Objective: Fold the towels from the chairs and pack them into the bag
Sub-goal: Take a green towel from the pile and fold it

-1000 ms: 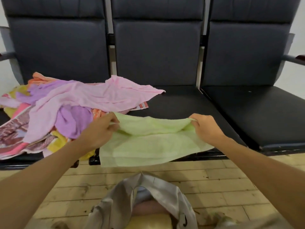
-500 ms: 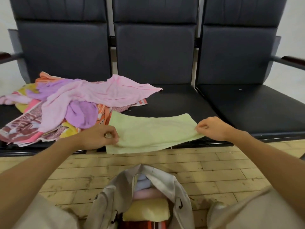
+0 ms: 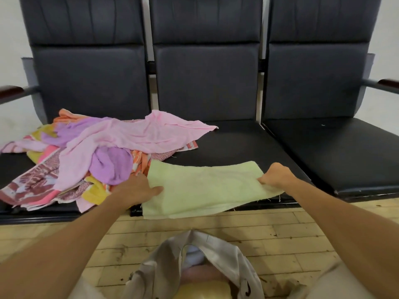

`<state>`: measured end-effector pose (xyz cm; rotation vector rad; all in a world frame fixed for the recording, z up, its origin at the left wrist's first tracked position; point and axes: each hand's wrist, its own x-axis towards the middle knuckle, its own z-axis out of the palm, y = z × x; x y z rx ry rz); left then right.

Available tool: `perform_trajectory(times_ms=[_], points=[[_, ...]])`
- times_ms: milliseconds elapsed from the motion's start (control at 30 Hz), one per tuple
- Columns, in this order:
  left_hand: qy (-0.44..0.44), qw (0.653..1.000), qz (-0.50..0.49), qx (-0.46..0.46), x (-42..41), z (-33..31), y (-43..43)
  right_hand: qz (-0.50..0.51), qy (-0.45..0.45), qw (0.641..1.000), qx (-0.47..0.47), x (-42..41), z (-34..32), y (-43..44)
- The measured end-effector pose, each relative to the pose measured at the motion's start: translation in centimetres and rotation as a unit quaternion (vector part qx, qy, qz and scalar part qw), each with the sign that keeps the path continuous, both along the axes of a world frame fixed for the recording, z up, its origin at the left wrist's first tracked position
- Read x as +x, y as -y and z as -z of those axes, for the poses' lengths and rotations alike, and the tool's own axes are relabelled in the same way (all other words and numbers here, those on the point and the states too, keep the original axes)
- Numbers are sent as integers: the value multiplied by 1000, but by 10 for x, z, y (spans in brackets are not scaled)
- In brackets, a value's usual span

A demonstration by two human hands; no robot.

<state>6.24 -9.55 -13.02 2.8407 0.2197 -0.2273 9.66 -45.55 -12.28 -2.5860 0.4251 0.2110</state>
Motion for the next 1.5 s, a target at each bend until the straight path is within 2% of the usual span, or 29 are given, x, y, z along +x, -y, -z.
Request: perform_trajectory(times_ms=[133, 233, 267, 367, 567, 633, 700, 800, 933, 1100, 1333, 1433, 1500], points=[[-23, 998, -11, -58, -5, -11, 17, 24, -31, 996, 84, -5, -12, -6], [1, 977, -77, -198, -6, -14, 19, 21, -52, 987, 150, -11, -14, -2], [9, 957, -104, -270, -7, -17, 18, 15, -56, 985, 163, -13, -14, -2], [-21, 855, -197, -479, -15, -30, 16, 4, -60, 970, 234, -15, -17, -3], [-31, 747, -231, -623, -25, -50, 8, 73, -108, 906, 403, -26, -16, 0], [-20, 731, -219, -645, -27, -56, 11, 88, -115, 895, 422, -28, -15, 0], [-6, 727, -211, -654, -27, -61, 18, 89, -125, 898, 413, -31, -14, -1], [14, 730, -197, -655, -24, -67, 37, 60, -125, 921, 364, -33, -9, -5], [21, 782, -153, -604, -17, -74, 77, 45, -92, 918, 383, -30, -5, -6], [1, 805, -108, -583, -4, -74, 134, 52, -83, 896, 433, -28, 0, 1], [-42, 873, -34, -486, 5, -42, 203, 62, -87, 886, 452, -20, 5, 1], [-65, 874, 5, -482, 1, -26, 220, 59, -91, 882, 459, -17, 5, 2], [-113, 835, -2, -539, -5, -23, 223, 55, -90, 886, 451, -17, 4, 0]])
